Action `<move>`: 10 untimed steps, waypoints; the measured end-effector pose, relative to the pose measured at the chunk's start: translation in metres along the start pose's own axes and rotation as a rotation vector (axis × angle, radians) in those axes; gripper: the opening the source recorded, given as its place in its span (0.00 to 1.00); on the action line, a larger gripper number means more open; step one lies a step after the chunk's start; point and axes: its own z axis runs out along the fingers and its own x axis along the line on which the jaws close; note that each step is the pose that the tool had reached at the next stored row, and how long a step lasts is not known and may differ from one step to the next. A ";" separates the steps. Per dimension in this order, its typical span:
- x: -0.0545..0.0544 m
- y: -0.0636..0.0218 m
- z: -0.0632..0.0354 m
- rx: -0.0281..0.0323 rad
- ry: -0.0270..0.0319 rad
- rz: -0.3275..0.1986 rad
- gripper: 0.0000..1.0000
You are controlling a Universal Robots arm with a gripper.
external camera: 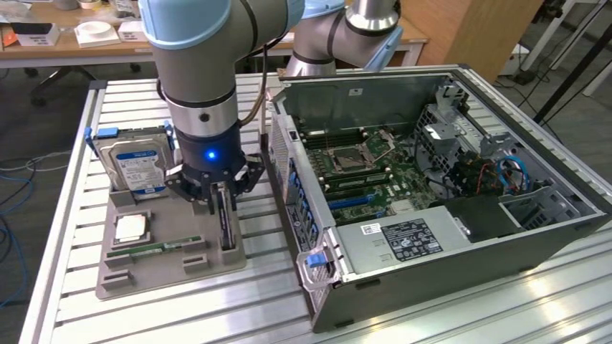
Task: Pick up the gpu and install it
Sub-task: 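Pick up the gpu and move the gpu toward the slot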
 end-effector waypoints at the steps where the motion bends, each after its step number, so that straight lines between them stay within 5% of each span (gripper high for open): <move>1: 0.000 0.0000 0.0000 0.0000 0.0000 0.000 0.40; 10: 0.000 0.0000 0.0000 0.0000 0.0000 0.000 0.32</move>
